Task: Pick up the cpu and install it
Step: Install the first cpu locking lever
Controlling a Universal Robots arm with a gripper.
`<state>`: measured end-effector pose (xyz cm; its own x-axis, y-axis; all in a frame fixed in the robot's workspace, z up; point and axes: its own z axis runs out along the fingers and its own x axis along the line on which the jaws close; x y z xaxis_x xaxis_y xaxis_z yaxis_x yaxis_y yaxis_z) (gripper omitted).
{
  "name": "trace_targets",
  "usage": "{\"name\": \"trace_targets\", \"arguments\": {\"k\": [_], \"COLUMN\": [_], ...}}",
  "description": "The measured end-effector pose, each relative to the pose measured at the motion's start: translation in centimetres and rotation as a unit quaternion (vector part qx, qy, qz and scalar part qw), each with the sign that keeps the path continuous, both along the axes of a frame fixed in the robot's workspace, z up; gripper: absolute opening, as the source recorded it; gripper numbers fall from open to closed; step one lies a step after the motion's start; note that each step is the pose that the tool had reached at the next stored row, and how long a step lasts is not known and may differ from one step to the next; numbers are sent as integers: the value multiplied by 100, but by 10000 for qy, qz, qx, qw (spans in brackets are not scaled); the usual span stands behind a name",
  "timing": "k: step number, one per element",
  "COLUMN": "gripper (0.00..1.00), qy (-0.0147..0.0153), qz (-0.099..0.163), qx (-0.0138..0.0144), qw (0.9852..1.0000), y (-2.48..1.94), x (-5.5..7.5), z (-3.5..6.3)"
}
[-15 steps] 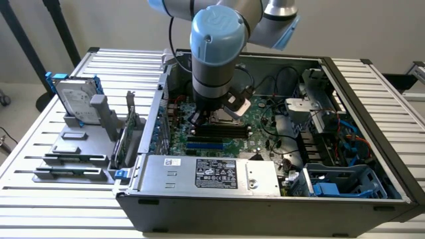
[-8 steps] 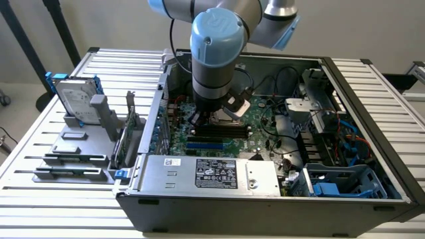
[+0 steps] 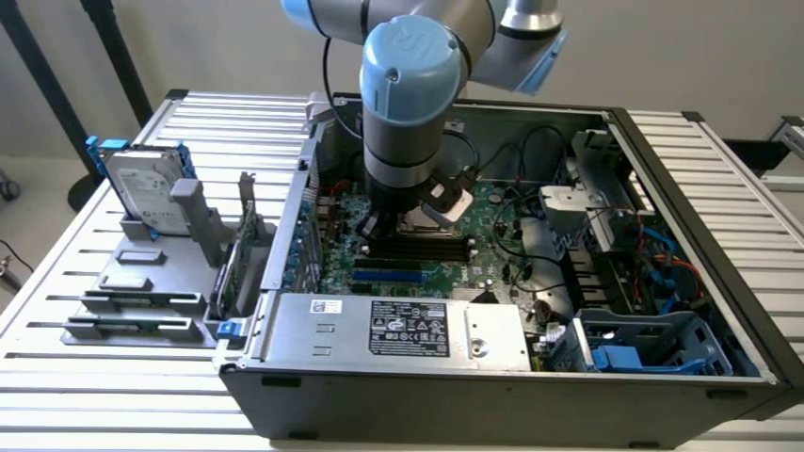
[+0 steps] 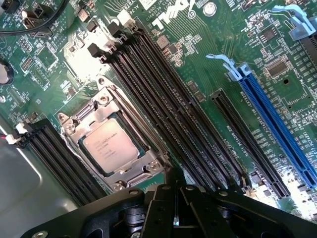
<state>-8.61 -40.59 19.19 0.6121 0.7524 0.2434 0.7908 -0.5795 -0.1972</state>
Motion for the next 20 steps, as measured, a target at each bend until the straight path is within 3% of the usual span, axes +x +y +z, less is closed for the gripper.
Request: {"name": "trace_targets", "arguments": {"k": [5,11,20], "gripper": [11,11,11], "qy": [0,-1,-2], "qz": [0,0,90], "qx": [-41,-41,-40], "qw": [10000,10000,10000], "y": [3,38,213], "x": [0,0,1], "z": [4,141,233]}}
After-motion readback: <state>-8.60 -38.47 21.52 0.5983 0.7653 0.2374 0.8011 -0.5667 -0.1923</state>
